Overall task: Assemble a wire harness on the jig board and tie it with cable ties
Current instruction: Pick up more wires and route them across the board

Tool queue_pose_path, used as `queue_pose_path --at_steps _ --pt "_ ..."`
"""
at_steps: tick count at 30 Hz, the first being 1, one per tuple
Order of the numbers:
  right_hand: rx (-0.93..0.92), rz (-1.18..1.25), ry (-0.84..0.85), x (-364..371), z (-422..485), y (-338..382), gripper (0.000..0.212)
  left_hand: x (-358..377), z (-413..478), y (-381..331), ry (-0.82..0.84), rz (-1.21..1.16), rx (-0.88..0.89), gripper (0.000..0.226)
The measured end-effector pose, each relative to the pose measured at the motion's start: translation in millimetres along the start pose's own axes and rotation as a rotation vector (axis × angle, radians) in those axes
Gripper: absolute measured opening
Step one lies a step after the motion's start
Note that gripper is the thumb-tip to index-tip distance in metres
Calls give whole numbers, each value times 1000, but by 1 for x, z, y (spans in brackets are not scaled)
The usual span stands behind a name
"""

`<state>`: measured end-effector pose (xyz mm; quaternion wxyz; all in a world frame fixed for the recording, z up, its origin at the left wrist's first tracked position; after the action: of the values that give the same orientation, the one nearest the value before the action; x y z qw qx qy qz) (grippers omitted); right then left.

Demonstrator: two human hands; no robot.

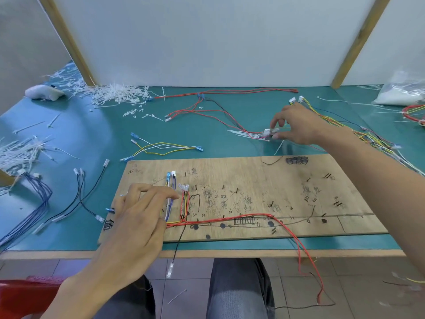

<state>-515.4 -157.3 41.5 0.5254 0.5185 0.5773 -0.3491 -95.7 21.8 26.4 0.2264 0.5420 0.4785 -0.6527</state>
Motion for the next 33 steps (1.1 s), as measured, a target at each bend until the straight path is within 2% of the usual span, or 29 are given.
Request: queue_pose_path --at_steps 3,6,9,13,15,19,20,24,26,29,33 --pt "-7 -23 17 1 -2 -4 9 -1 1 -2 -6 -8 15 47" --pt "25 74 -150 -3 -5 -8 10 0 2 -1 -6 -29 21 46" --pt "41 318 -318 -14 -20 -11 9 -2 5 -2 -18 -73 17 46" --pt "-106 713 -404 -40 -54 -5 10 -16 14 -17 -100 -147 67 38" --pt "-174 801 -460 -53 -73 -1 18 -27 22 -37 -129 -203 131 30" --pt "-208 677 -526 -64 -98 11 9 -45 58 -106 -125 -326 269 16" --pt "-221 618 -536 -66 -103 16 5 -50 74 -127 -118 -384 286 16" --pt "-290 410 -570 -72 -120 44 13 -63 144 -197 0 -692 248 33" --pt "-294 320 -581 -72 -129 52 13 -64 170 -216 19 -807 240 30" --pt "-274 366 -589 -68 -142 50 17 -58 194 -220 -69 -757 197 21" --pt "-251 453 -582 -62 -153 44 35 -48 198 -216 -39 -618 197 22"
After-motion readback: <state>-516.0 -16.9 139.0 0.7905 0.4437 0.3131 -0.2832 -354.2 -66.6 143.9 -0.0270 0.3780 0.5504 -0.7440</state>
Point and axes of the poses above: each hand's wrist, its own z-axis towards the middle knuckle, its own x-axis out of the palm, y = z × x, the point moved 2 cm from there along z, towards the middle knuckle, and after that the axes turned 14 degrees about y, right-handed, at the moved point
